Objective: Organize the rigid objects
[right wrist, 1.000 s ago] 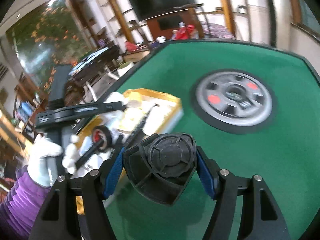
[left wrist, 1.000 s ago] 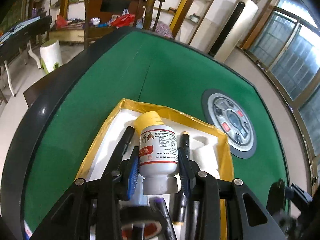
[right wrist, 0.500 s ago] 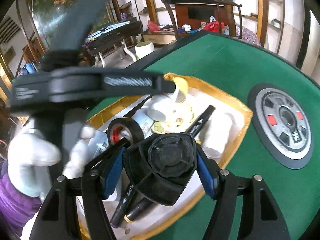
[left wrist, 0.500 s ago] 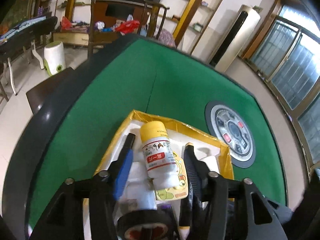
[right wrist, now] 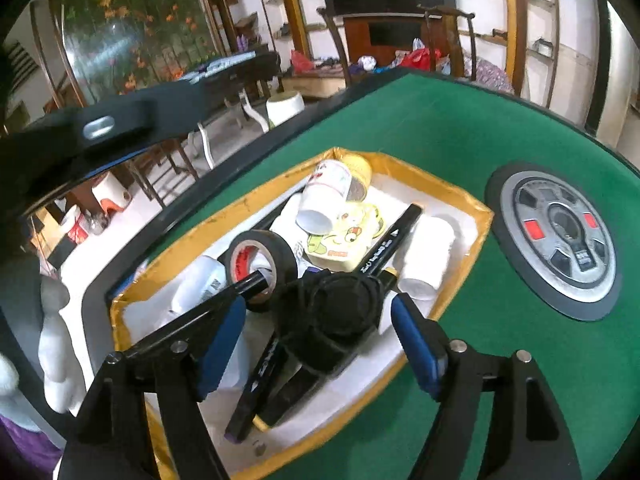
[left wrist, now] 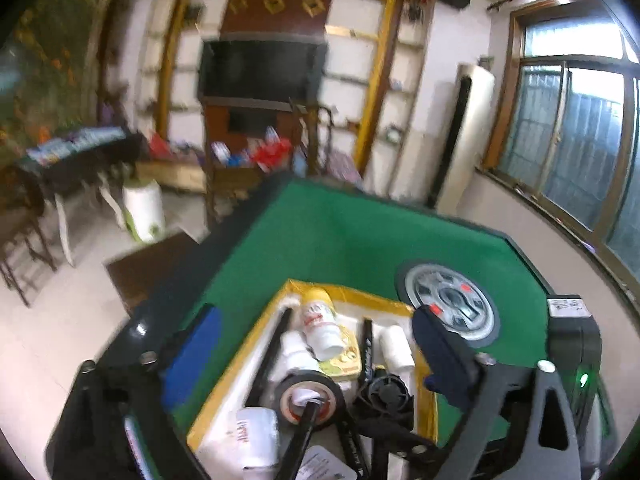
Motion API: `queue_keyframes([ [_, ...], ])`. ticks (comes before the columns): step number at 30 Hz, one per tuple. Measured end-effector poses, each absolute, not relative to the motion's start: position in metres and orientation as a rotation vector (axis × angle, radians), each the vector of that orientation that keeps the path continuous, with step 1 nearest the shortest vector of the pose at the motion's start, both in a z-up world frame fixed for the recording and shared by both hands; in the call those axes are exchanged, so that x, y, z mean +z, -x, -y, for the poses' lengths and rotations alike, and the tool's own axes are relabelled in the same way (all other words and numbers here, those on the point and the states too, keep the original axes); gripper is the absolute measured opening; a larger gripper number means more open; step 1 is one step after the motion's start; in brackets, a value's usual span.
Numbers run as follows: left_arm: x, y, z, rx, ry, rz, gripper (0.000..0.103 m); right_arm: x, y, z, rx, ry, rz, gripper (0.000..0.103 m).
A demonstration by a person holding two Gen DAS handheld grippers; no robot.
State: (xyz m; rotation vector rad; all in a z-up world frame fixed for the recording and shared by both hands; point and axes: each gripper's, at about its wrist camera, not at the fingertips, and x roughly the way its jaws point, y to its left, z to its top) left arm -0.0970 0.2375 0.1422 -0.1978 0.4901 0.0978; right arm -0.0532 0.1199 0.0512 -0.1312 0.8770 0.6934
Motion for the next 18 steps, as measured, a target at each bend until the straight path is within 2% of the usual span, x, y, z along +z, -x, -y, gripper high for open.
queue_keyframes([
  [5, 0.161, 0.136, -0.218, 0.276, 0.120, -0.375, 0.102, 0.061, 0.080, -0.089, 0.672, 0.058, -0.820, 0.075],
  [14, 0.156, 0.164, -0.195, 0.290, 0.155, -0.465, 0.102, 0.060, 0.119, -0.039, 0.574, -0.049, -0.770, 0.076],
  [18, 0.153, 0.180, -0.189, 0.278, 0.200, -0.478, 0.102, 0.063, 0.139, -0.028, 0.479, -0.008, -0.710, 0.081],
])
